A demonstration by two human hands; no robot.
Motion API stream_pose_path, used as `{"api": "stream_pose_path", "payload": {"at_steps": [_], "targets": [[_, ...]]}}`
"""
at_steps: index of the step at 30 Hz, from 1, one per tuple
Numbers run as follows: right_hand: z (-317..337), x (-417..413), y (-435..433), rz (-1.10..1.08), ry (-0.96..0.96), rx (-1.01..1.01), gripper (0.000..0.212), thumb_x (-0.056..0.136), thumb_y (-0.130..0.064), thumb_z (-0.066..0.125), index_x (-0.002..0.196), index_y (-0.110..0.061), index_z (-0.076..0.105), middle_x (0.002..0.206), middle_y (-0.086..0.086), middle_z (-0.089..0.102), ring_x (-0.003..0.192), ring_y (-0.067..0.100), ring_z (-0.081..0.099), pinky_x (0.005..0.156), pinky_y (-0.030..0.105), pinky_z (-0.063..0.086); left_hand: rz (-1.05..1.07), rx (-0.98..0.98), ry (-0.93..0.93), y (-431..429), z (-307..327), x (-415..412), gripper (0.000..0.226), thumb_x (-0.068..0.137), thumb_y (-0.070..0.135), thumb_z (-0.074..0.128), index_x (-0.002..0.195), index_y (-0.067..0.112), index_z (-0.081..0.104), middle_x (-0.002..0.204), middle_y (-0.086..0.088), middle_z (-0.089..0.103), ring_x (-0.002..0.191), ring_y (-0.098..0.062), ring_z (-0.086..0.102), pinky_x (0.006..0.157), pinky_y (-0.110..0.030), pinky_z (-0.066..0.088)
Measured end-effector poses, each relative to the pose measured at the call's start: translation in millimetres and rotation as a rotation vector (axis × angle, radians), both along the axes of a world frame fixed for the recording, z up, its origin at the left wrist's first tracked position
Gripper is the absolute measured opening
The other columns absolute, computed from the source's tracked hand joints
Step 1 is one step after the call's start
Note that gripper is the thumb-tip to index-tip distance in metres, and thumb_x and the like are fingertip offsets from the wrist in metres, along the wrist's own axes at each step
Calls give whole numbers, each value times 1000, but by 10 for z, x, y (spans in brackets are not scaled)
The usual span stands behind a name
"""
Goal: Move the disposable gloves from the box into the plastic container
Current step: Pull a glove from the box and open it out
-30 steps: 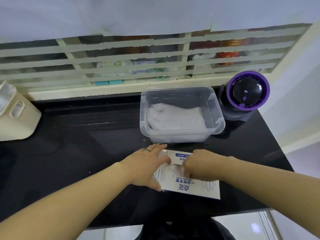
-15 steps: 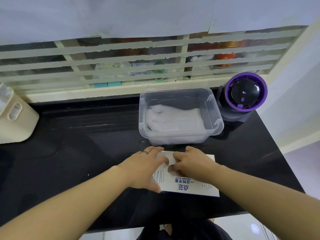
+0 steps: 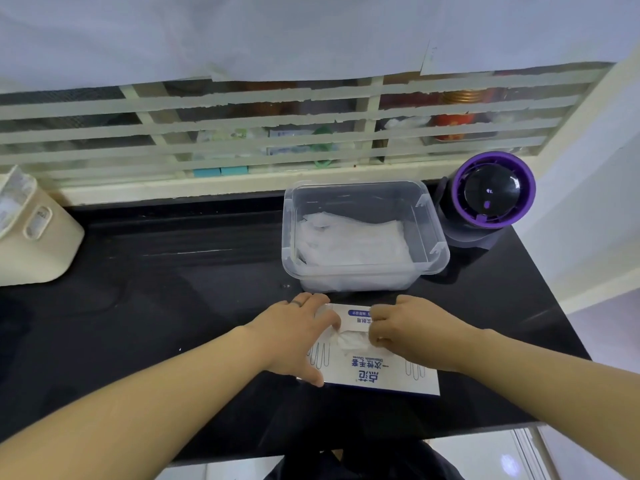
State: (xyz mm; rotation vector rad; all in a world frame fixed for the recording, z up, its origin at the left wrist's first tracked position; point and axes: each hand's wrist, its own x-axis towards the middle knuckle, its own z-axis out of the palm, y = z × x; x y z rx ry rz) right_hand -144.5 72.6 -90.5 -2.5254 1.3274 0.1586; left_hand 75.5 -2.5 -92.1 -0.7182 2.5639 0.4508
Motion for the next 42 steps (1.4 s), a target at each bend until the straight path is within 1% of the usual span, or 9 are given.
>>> {"api": "stream_pose_path", "payload": {"at_steps": [3,5,9,18,24,27,30,39,42], "targets": [[-61,132,-76,-6,35,-1,36,94,-26,56,129,-31,53,102,-1,51,64,20,39,65,30,39,-1,4,15,8,6,5,85,73,60,70,141,34,26,154,0,14,141,-23,19,111,-38,31],[-162,226,-69,26,45,23,31,89,-26,62,120,-28,58,85,1,49,56,20,37,56,35,46,-1,4,13,11,5,8,87,73,61,69,143,34,25,155,0,13,142,-23,18,112,-38,31],[-271,262,-96,36,101,28,23,77,-20,74,98,-25,67,74,-2,52,48,16,37,53,28,30,16,-1,-2,4,-16,18,92,72,64,68,146,34,22,157,0,10,144,-22,14,113,-39,28],[35,122,-84,59,173,161,16,96,-15,50,103,-19,64,94,-4,48,64,17,38,71,28,31,22,-18,5,0,-31,17,91,72,64,69,144,32,24,157,2,12,144,-20,16,113,-38,28],[56,105,-81,-64,52,103,34,96,-30,52,130,-39,52,113,-8,48,78,18,46,71,25,34,26,2,36,-3,-50,34,98,71,64,69,148,32,17,156,2,11,143,-20,15,115,-37,26],[-136,238,-77,60,103,-23,29,70,-31,80,94,-39,65,73,-6,47,50,12,30,53,25,31,23,-3,39,24,-82,67,108,71,64,68,152,32,5,158,1,5,145,-21,9,117,-37,22],[-244,284,-115,12,80,-101,25,55,-34,90,69,-37,69,62,-9,47,47,9,22,53,23,25,18,-33,-15,80,-123,74,115,72,67,65,154,29,-7,160,-2,-7,148,-25,-4,120,-40,15],[-28,125,-39,19,-78,-23,22,72,-17,78,63,-25,60,68,-10,42,55,10,35,52,25,43,21,-93,-13,100,-173,72,113,73,68,64,154,30,-5,160,-4,-2,147,-28,1,120,-42,15],[132,131,-72,64,60,109,9,91,-18,60,87,-21,67,84,-8,46,74,16,47,68,31,43,23,-99,-12,106,-175,72,112,74,68,64,154,29,-4,160,-5,-2,147,-28,1,120,-41,15]]}}
